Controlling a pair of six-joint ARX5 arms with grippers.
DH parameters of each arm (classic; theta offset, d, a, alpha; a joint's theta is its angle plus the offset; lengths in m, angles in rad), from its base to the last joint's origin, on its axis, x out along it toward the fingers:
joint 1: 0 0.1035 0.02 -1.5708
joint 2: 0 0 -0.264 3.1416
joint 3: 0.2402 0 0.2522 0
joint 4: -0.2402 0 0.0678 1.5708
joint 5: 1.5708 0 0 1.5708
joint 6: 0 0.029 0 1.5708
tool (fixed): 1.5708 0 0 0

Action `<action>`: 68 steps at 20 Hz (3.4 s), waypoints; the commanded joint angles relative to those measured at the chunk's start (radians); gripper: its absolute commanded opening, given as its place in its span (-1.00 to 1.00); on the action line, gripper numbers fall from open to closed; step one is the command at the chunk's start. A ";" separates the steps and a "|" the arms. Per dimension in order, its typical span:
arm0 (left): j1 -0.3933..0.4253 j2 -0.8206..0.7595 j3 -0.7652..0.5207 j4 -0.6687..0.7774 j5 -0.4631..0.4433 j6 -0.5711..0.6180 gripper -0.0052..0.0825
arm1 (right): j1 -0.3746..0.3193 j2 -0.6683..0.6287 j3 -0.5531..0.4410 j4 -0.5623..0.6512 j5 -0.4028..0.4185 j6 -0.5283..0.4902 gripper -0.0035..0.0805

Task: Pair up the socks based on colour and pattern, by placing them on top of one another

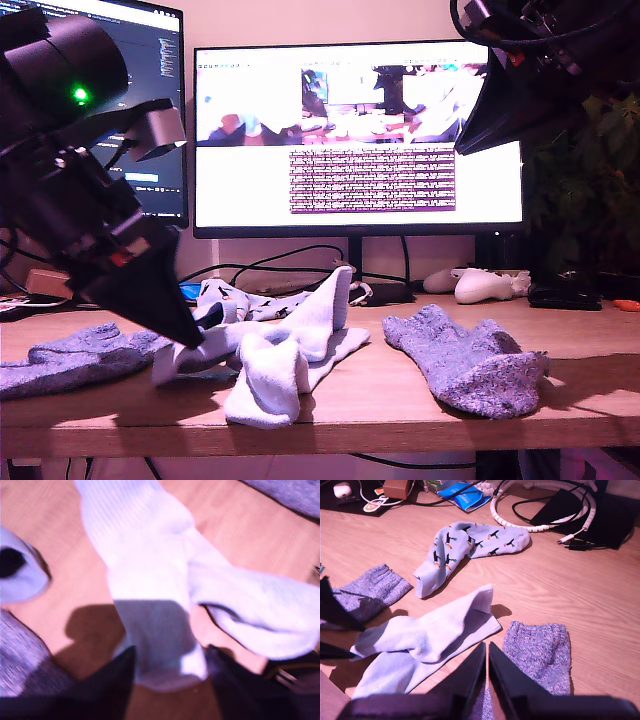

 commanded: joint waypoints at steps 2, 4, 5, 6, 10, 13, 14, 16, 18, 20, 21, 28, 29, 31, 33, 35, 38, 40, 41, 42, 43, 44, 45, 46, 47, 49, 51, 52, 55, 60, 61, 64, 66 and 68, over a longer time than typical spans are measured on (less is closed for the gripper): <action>-0.019 0.026 -0.010 -0.002 0.012 0.003 0.26 | -0.007 -0.004 -0.013 0.005 -0.015 -0.007 -0.95; -0.038 0.026 -0.010 -0.020 0.017 0.002 0.26 | -0.007 -0.004 -0.013 0.006 -0.015 -0.008 -0.95; -0.047 0.028 -0.010 -0.023 -0.003 0.001 0.25 | -0.007 -0.004 -0.013 0.007 -0.015 -0.008 -0.95; -0.055 0.037 -0.010 -0.011 -0.034 0.002 0.21 | -0.007 -0.004 -0.013 0.007 -0.016 -0.008 -0.95; -0.061 0.041 -0.010 0.000 -0.120 0.005 -0.93 | -0.006 -0.004 -0.013 0.005 -0.023 -0.008 -0.95; -0.063 0.038 0.011 0.011 -0.131 -0.005 -0.94 | -0.006 -0.004 -0.013 0.005 -0.023 -0.007 -0.95; -0.069 0.030 0.031 -0.003 -0.125 -0.014 -0.94 | -0.006 -0.004 -0.013 0.004 -0.023 -0.007 -0.95; -0.087 0.017 0.079 -0.049 -0.090 -0.060 -0.94 | -0.006 -0.004 -0.013 0.004 -0.024 -0.007 -0.95; -0.101 0.012 0.131 -0.120 -0.040 -0.095 -0.94 | -0.006 -0.004 -0.013 0.004 -0.024 -0.007 -0.95; -0.116 0.012 0.178 -0.208 -0.023 -0.160 -0.94 | -0.006 -0.004 -0.013 0.004 -0.024 -0.007 -0.95; -0.125 0.012 0.197 -0.239 -0.023 -0.168 -0.94 | -0.006 -0.004 -0.013 0.004 -0.024 -0.007 -0.95; -0.175 0.023 0.239 -0.355 0.004 -0.296 -0.94 | -0.006 -0.003 -0.013 0.004 -0.024 -0.007 -0.95; -0.180 0.031 0.239 -0.350 -0.003 -0.320 -0.94 | -0.006 -0.003 -0.013 0.005 -0.024 -0.007 -0.95; -0.181 0.055 0.239 -0.336 -0.005 -0.353 -0.89 | -0.006 -0.003 -0.013 0.004 -0.036 -0.007 -0.95; -0.182 0.068 0.239 -0.340 0.002 -0.400 -0.47 | -0.006 -0.003 -0.013 0.004 -0.042 -0.007 -0.95; -0.182 0.068 0.239 -0.336 0.024 -0.400 0.15 | -0.006 -0.003 -0.013 0.004 -0.042 -0.007 -0.95; -0.174 0.068 0.260 -0.352 0.082 -0.408 0.37 | -0.006 -0.003 -0.013 0.003 -0.043 -0.007 -0.95; -0.157 0.066 0.298 -0.387 0.082 -0.406 0.37 | -0.006 -0.003 -0.013 0.001 -0.050 -0.007 -0.95; -0.152 0.066 0.319 -0.406 0.082 -0.404 0.37 | -0.006 -0.003 -0.013 -0.005 -0.050 -0.007 -0.95; -0.145 0.066 0.344 -0.432 0.081 -0.403 0.37 | -0.006 -0.003 -0.013 -0.011 -0.050 -0.007 -0.95; -0.134 0.066 0.367 -0.460 0.082 -0.391 0.37 | -0.006 -0.003 -0.013 -0.014 -0.050 -0.007 -0.95; -0.125 0.066 0.386 -0.485 0.081 -0.380 0.37 | -0.006 -0.003 -0.013 -0.014 -0.050 -0.007 -0.95; -0.117 0.066 0.400 -0.511 0.081 -0.377 0.37 | -0.006 -0.003 -0.013 -0.014 -0.050 -0.007 -0.95; -0.109 0.066 0.407 -0.532 0.081 -0.358 0.37 | -0.006 -0.003 -0.013 -0.014 -0.050 -0.007 -0.95; -0.100 0.066 0.409 -0.550 0.080 -0.342 0.36 | -0.006 -0.003 -0.013 -0.014 -0.050 -0.007 -0.95; -0.069 0.066 0.409 -0.600 0.027 -0.335 0.10 | -0.006 -0.003 -0.013 -0.014 -0.050 -0.007 -0.95; -0.031 0.066 0.409 -0.634 -0.073 -0.288 -0.26 | -0.006 -0.003 -0.013 -0.014 -0.050 -0.008 -0.95; -0.005 0.066 0.409 -0.645 -0.108 -0.282 -0.26 | -0.006 -0.003 -0.013 -0.013 -0.050 -0.008 -0.95; 0.098 0.066 0.408 -0.676 -0.177 -0.257 -0.19 | -0.006 -0.002 -0.013 -0.013 -0.049 -0.008 -0.95; 0.314 0.100 0.404 -0.638 -0.132 -0.256 0.11 | -0.006 0.000 -0.013 -0.005 -0.050 -0.008 -0.95; 0.347 0.113 0.404 -0.628 -0.074 -0.255 0.11 | -0.006 0.000 -0.013 0.001 -0.050 -0.007 -0.95; 0.399 0.166 0.404 -0.621 0.031 -0.256 0.11 | -0.006 0.000 -0.013 0.015 -0.049 -0.007 -0.95; 0.406 0.211 0.404 -0.618 0.034 -0.240 0.11 | -0.006 0.000 -0.013 0.016 -0.050 -0.007 -0.95; 0.406 0.259 0.404 -0.599 0.037 -0.238 0.11 | -0.006 0.000 -0.013 0.015 -0.050 -0.007 -0.95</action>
